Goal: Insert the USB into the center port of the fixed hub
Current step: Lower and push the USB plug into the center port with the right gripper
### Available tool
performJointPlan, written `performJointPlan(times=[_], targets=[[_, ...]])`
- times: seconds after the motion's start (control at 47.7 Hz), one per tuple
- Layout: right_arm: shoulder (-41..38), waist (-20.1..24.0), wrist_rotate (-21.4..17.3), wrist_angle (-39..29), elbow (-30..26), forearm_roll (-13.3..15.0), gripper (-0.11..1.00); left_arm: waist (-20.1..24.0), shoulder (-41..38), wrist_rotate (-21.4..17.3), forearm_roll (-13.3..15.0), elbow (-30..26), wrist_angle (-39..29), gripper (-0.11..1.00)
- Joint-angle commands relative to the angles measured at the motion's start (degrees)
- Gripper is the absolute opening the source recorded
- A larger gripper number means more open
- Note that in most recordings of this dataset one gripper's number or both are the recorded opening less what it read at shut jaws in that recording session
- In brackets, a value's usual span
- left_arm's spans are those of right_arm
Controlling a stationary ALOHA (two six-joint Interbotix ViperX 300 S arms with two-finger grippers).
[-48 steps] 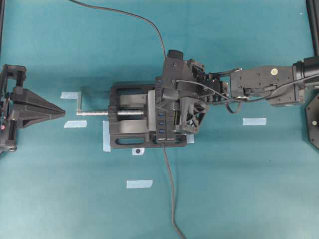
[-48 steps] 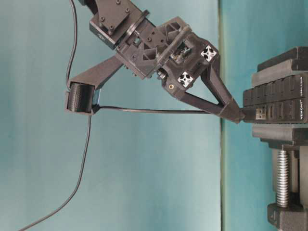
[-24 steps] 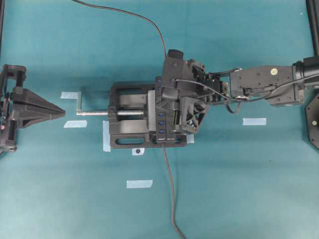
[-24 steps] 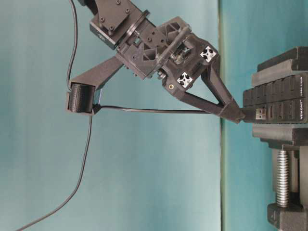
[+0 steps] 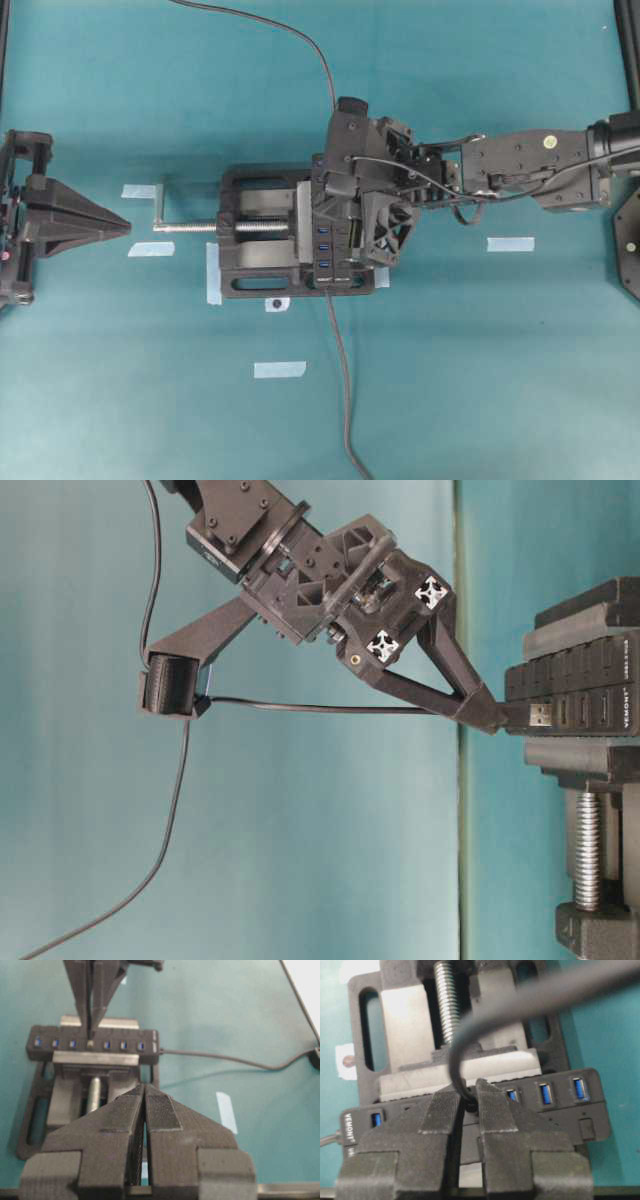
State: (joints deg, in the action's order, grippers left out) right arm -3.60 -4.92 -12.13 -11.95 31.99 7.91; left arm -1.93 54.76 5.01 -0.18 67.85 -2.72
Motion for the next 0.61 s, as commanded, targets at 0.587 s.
performJointPlan(times=[0.587], targets=[[0.1, 0.0, -0.1, 3.4, 0.0, 0.4, 0.07, 0.0, -0.2, 0.1, -0.2, -0.8, 0.5, 0.01]])
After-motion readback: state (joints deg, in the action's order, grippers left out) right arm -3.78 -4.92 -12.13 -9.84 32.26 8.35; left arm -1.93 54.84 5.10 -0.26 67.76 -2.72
